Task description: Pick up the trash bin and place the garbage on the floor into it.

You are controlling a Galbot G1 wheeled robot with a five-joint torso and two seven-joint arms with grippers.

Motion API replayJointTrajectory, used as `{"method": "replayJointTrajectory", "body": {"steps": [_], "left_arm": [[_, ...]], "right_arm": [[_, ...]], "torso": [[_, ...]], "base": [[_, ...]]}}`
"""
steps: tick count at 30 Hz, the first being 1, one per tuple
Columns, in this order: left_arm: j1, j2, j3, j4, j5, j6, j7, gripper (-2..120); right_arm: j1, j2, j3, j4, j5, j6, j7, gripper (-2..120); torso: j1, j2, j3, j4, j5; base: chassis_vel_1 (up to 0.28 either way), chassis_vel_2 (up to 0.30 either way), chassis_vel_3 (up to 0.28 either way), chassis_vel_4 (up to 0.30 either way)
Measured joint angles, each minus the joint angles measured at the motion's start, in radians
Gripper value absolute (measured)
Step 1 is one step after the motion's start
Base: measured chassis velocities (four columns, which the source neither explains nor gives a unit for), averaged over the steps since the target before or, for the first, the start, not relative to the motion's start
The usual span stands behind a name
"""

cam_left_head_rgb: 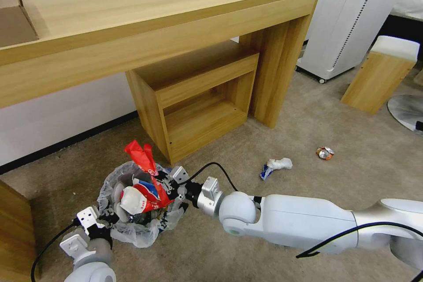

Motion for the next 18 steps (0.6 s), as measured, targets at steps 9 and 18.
{"method": "replayJointTrajectory", "body": {"steps": [9,18], "left_arm": [[0.002,-0.002,0.003,-0.005,0.005,-0.001,0.002,0],[0.003,-0.002,0.009,-0.004,0.016,-0.003,0.007,0]], "right_arm": [[-0.008,0.066,-0.017,-0.048,-0.040,0.006,0.002,0],[-0.008,0.136,-0.046,-0.121,-0.078,0.018,0.005,0]], "torso": [[0.000,0.000,0.000,0.0000,-0.0001],[0.000,0.000,0.000,0.0001,-0.0002]], "base": [[0.000,0.000,0.000,0.000],[0.000,0.000,0.000,0.000]]}}
